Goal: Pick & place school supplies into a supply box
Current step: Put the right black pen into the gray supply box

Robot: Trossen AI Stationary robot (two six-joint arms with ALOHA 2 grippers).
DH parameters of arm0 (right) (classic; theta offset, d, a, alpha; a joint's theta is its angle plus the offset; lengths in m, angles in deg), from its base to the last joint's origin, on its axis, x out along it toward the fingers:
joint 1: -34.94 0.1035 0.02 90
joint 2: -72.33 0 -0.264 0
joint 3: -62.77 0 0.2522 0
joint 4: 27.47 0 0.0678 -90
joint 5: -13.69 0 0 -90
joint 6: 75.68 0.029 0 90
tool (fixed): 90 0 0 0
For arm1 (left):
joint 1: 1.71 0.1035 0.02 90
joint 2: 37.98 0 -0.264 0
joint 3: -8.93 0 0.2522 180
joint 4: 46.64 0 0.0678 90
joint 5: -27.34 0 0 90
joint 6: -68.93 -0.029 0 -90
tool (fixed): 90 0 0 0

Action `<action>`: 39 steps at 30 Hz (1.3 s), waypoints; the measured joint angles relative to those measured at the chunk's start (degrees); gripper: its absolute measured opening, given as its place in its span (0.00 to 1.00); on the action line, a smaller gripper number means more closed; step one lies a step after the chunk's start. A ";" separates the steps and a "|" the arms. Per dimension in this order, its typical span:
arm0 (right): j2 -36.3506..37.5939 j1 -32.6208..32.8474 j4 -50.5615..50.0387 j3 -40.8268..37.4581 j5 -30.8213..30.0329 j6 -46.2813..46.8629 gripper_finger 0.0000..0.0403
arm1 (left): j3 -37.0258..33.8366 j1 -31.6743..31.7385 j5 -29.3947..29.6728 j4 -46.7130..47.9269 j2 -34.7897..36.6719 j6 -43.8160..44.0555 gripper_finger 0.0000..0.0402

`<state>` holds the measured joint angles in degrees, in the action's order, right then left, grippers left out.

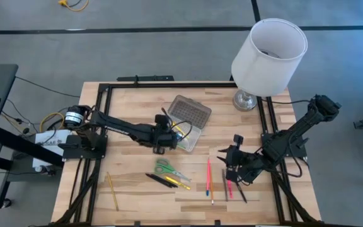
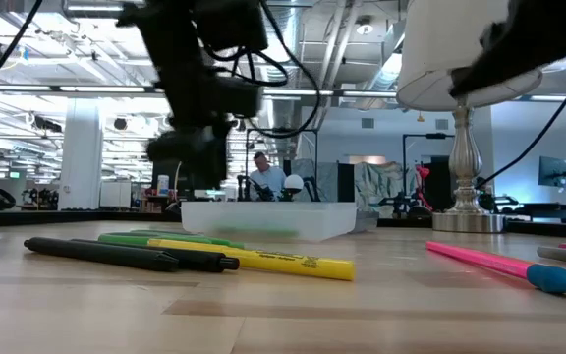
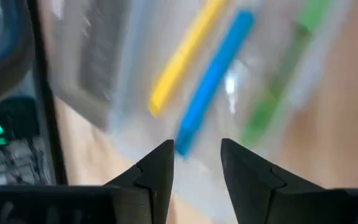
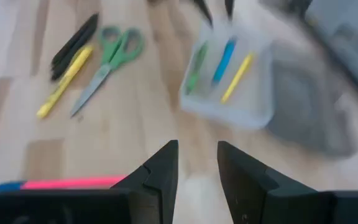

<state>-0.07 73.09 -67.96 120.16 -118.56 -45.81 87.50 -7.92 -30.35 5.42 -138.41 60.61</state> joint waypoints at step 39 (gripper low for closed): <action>-19.37 20.96 -5.11 0.26 21.98 62.31 0.27 | 0.90 -42.43 28.35 9.62 0.05 48.55 0.32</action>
<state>-19.43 94.05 -73.06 120.43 -96.58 16.50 88.41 -50.35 -2.00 15.04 -138.36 109.16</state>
